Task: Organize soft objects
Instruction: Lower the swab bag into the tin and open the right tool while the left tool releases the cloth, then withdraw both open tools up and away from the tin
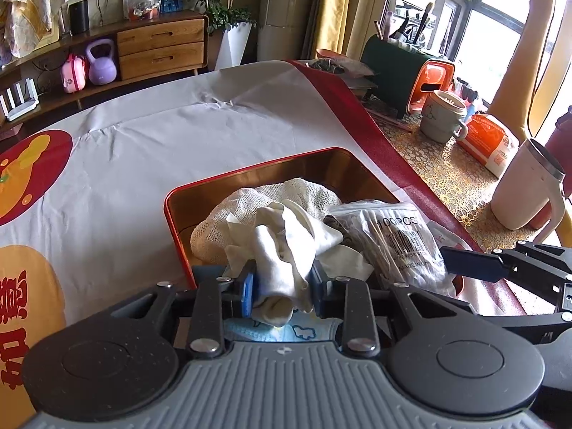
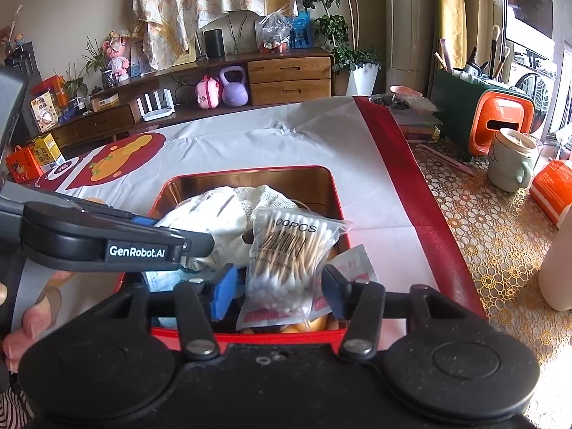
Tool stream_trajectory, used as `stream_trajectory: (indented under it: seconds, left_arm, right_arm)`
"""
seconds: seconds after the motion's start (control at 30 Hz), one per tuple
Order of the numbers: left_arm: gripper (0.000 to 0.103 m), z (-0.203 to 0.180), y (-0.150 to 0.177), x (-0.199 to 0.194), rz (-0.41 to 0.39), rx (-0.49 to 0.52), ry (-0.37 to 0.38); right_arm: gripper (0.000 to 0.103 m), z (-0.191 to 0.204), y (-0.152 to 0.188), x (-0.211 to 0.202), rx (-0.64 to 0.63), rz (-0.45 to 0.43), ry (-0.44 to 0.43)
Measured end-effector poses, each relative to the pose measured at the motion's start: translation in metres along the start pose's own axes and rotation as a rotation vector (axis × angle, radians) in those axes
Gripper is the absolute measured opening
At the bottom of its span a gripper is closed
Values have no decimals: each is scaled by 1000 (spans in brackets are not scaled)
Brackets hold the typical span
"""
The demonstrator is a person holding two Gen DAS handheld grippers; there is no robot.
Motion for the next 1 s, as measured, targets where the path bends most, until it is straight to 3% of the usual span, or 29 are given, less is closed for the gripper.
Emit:
stream_trajectory:
  seconds: [0.1, 0.5, 0.8, 1.0]
  left_arm:
    - [67, 0, -1, -5, -13, -7, 7]
    - [70, 2, -7, -33, -76, 3, -6]
    - [70, -1, -6, -72, -148, 56, 5]
    - [77, 2, -1, -97, -173, 33, 19]
  right_arm:
    - [54, -1, -1, -4, 1, -5, 5]
    - [64, 1, -12, -25, 12, -39, -14]
    - [77, 4, -20, -55, 24, -96, -52]
    - [83, 5, -23, -71, 34, -125, -58]
Point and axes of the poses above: each gripper's, at about its wrist camera, not at the fingertips, and x roughly the way its jaws point, z to its left, y to its underside, the point moved 5 cm from there along x, roughly the way its jaws point, and after that the axes turned 15 degrees about -z, right-handed, at the moved point
